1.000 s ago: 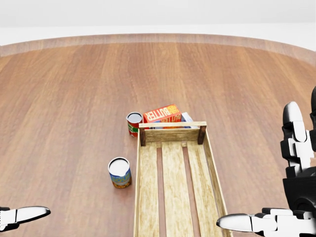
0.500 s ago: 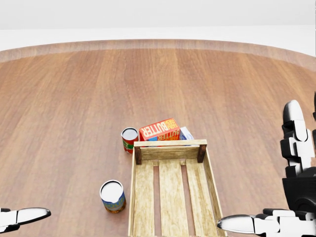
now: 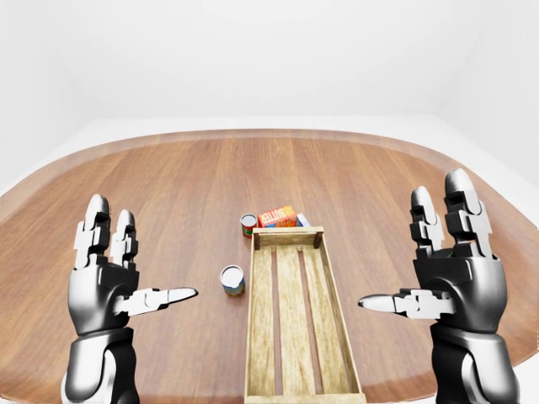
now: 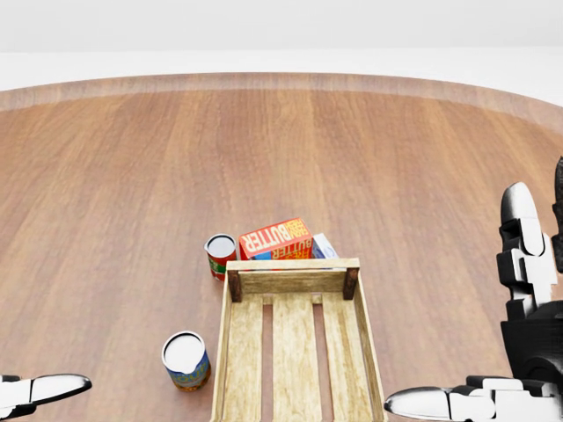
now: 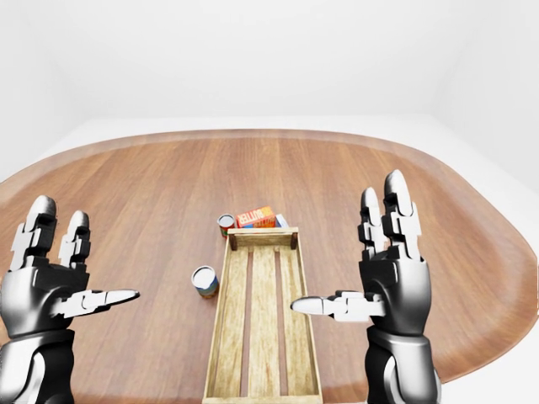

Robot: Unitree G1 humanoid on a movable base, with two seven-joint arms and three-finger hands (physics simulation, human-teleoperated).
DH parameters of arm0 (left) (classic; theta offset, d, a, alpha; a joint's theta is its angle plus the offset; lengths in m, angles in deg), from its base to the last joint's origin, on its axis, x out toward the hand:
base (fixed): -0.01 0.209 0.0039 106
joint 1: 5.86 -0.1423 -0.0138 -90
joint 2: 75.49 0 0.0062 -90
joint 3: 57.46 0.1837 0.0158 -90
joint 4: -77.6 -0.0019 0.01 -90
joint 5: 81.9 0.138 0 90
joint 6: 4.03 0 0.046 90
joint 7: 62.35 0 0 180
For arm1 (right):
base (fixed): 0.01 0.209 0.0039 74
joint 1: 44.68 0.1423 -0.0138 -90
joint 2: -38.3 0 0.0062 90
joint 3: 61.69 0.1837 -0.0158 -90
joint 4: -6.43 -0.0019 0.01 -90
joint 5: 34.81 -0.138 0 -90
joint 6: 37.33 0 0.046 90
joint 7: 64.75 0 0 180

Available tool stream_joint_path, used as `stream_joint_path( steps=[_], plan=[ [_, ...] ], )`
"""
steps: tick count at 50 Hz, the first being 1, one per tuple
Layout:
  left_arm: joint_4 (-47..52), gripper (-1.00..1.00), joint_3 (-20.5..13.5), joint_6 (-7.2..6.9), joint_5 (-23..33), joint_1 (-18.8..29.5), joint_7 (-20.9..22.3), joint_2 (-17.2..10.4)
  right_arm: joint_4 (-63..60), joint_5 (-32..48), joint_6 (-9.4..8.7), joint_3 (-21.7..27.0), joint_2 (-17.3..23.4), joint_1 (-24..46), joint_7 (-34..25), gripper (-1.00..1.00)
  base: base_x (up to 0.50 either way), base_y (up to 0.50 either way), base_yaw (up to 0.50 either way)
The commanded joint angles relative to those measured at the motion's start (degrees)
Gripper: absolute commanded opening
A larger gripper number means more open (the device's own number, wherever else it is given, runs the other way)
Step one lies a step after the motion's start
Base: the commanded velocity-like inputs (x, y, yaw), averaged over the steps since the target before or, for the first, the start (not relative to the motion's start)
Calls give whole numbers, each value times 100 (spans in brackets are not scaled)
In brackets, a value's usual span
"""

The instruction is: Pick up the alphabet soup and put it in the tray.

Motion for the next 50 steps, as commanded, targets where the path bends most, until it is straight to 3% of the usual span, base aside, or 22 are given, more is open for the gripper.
stream_joint_path(
  steps=[1, 11, 22, 25, 26, 30, 31, 33, 34, 35, 36, 37, 40, 41, 42, 43, 47, 50],
  plan=[
    [-6, 100, 2, 0, -2, -5, -3, -4, 44, 189, 0, -150, 52, 7, -44, 100, 50, 1, 0],
    [-10, 100, 41, 0, 77, -27, 14, -3, -13, 55, 0, -136, 32, -24, -23, 100, 50, 1, 0],
    [62, 100, 97, 0, 202, -44, 57, -1, -143, -156, 0, 32, -39, -103, -45, 100, 0, 0, 0],
    [88, 100, 249, 0, 691, -89, 266, -110, -115, -156, 0, 13, -52, -127, -66, 100, 0, 0, 0],
    [-72, 100, 441, 0, 1340, -89, 356, -276, -107, -157, 0, 4, -53, -125, -69, 100, 0, 0, 0],
    [-402, 100, 458, 0, 2222, -9, 557, -351, -77, -158, 0, -4, -54, -164, -93, 100, 0, 0, 0],
    [-541, 100, 487, 69, 2519, 24, 598, -413, -85, -174, 0, 0, -55, -171, -100, 100, 0, 0, 0],
    [-551, 100, 458, 86, 2568, 40, 645, -374, -85, -175, 0, 1, -55, -171, -101, 100, 0, 0, 0],
    [-1259, 100, 614, 679, 3328, 231, 590, -685, -179, -168, 0, -4, -42, -176, -87, 100, 0, 0, 0],
    [-1545, 100, 625, 1000, 3629, 302, 513, -760, -205, -159, 0, -6, -46, -183, -87, 100, 0, 0, 0],
    [-1568, 100, 597, 1000, 3668, 317, 539, -731, -208, -156, 0, -4, -49, -182, -90, 100, 0, 0, 0],
    [-2011, 100, 574, 1000, 3938, 605, 523, -918, -254, -139, 0, -10, -67, -260, -105, 100, 0, 0, 0],
    [-2047, 100, 550, 1000, 3972, 632, 544, -906, -258, -133, 0, -6, -77, -264, -115, 100, 0, 0, 0],
    [-2556, 100, 562, 1000, 4198, 1067, 593, -1205, -192, -128, 0, -33, -143, -412, -166, 100, 0, 0, 0],
    [-2595, 100, 558, 1000, 4215, 1096, 598, -1218, -184, -128, 0, -37, -146, -423, -168, 100, 0, 0, 0],
    [-3030, 100, 638, 1000, 4370, 1318, 612, -1415, -101, -85, 0, -65, -149, -395, -147, 100, 0, 0, 0],
    [-3933, 100, 847, 1000, 4964, 1823, 392, -1719, -206, -42, 0, -169, -89, -336, -68, 100, 0, 0, 0],
    [-4246, 100, 946, 1000, 5105, 2082, 469, -1800, -240, -45, 0, -197, -61, -325, -53, 100, 0, 0, 0]
  ],
)
